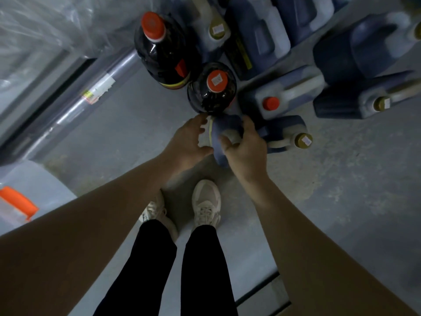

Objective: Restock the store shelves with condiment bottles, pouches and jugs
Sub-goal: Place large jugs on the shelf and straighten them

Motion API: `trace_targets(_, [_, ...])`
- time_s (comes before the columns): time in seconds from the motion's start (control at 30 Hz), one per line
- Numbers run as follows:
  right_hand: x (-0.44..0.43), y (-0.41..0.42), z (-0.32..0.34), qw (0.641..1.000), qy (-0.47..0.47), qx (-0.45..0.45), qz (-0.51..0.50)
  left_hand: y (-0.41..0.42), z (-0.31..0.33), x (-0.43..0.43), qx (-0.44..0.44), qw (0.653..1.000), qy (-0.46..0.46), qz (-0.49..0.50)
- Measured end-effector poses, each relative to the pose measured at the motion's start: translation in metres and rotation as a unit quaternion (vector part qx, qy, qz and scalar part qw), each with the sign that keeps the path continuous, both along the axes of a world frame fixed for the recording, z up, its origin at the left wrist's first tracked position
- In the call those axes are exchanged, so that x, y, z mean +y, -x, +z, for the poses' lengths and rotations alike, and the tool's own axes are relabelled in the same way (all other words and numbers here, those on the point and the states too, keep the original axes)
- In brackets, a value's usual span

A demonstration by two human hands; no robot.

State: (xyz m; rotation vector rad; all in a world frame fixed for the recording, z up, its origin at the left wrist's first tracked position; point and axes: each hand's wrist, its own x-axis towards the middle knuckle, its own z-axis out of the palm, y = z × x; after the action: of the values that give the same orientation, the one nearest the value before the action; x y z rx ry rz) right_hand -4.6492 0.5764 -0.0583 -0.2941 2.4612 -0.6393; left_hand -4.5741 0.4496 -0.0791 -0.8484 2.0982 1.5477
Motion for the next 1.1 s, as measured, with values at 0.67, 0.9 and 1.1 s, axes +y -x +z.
trace_targets(0.67, [-0.050, 0.062, -0.053, 0.980, 0.152, -0.127, 0.012, 0.045, -0.049, -0.068, 0.107, 0.989, 0.106, -0.005])
trace_targets(0.9, [-0.050, 0.059, -0.029, 0.977, 0.167, -0.130, 0.019, 0.034, -0.030, -0.072, 0.107, 0.989, 0.103, -0.014])
trace_targets(1.1, [-0.053, 0.066, 0.041, 0.960, 0.218, -0.175, 0.002, 0.025, 0.045, -0.090, 0.136, 0.987, 0.084, 0.002])
